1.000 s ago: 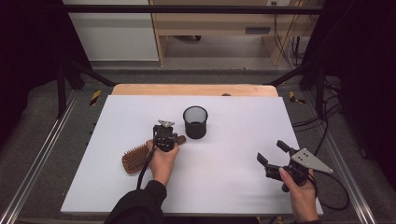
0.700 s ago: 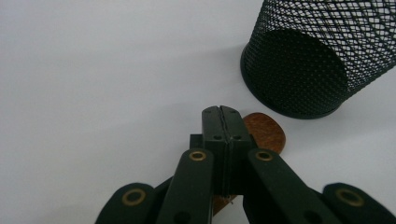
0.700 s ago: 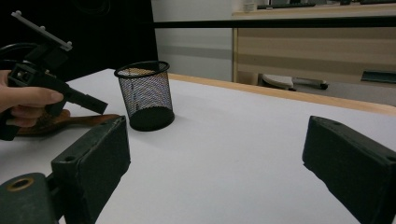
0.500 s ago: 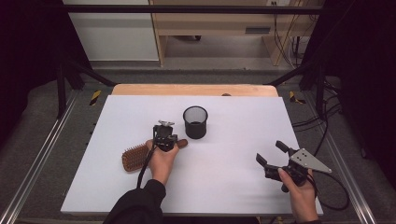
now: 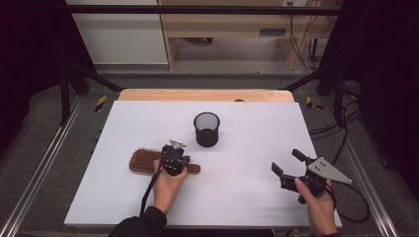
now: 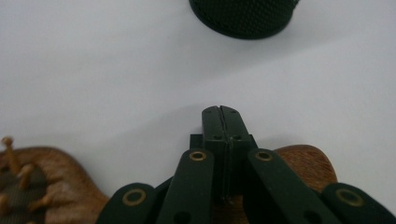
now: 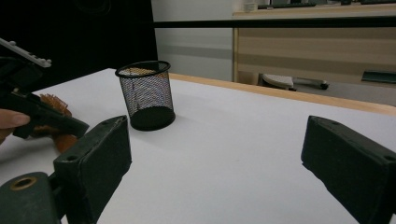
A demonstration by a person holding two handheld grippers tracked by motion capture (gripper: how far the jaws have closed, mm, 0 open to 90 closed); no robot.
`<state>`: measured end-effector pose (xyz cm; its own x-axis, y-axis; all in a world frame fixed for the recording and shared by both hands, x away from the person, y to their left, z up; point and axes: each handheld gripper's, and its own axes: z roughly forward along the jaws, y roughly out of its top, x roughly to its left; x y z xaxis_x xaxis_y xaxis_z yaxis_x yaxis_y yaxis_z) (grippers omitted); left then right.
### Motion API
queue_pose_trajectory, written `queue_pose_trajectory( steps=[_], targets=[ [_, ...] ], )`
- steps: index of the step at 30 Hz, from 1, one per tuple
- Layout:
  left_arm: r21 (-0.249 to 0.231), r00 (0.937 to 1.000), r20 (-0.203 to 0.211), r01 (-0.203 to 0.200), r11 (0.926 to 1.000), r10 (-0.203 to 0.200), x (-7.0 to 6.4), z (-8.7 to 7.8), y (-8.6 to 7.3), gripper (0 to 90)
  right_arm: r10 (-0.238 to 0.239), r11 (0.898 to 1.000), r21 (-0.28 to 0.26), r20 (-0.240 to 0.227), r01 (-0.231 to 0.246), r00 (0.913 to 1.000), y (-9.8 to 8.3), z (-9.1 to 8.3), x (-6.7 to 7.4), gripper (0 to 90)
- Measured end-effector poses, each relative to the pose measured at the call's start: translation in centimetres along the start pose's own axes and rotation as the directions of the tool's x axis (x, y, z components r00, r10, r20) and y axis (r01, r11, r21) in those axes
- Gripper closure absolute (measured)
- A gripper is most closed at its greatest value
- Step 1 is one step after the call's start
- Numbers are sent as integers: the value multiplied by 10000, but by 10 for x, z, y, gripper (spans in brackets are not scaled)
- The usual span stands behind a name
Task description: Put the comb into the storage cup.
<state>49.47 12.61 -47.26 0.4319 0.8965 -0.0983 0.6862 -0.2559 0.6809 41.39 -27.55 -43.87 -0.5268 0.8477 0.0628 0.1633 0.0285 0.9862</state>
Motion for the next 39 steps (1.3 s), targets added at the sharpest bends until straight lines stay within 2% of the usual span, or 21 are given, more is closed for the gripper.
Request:
queue_pose_trajectory(
  steps=[2, 14, 22, 25, 29, 39],
  targets=[
    [71, 9997, 59, -227, 9997, 227, -1, -4, -4, 900, -46, 10000, -3, 15, 46, 10000, 0, 0, 0, 86],
    [229, 9977, 537, -422, 9988, 410, 4, -26, -24, 900, -37, 10000, 48, 22, 36, 10000, 0, 0, 0, 87],
    [478, 9943, 718, -829, 9954, 794, 6, -42, -38, 900, -37, 10000, 92, 8, 37, 10000, -1, 0, 0, 87],
    [500, 9938, 751, -859, 9950, 820, 8, -47, -44, 900, -36, 9999, 104, 25, 36, 10000, -1, 1, 0, 86],
    [520, 9939, 718, -873, 9948, 835, 13, -56, -52, 900, -21, 9999, 98, 36, 21, 10000, -1, 0, 0, 86],
    [608, 9963, 249, -835, 9946, 822, 37, -74, -68, 900, -47, 9999, 139, 48, 47, 10000, -2, 1, 0, 87]
  ],
)
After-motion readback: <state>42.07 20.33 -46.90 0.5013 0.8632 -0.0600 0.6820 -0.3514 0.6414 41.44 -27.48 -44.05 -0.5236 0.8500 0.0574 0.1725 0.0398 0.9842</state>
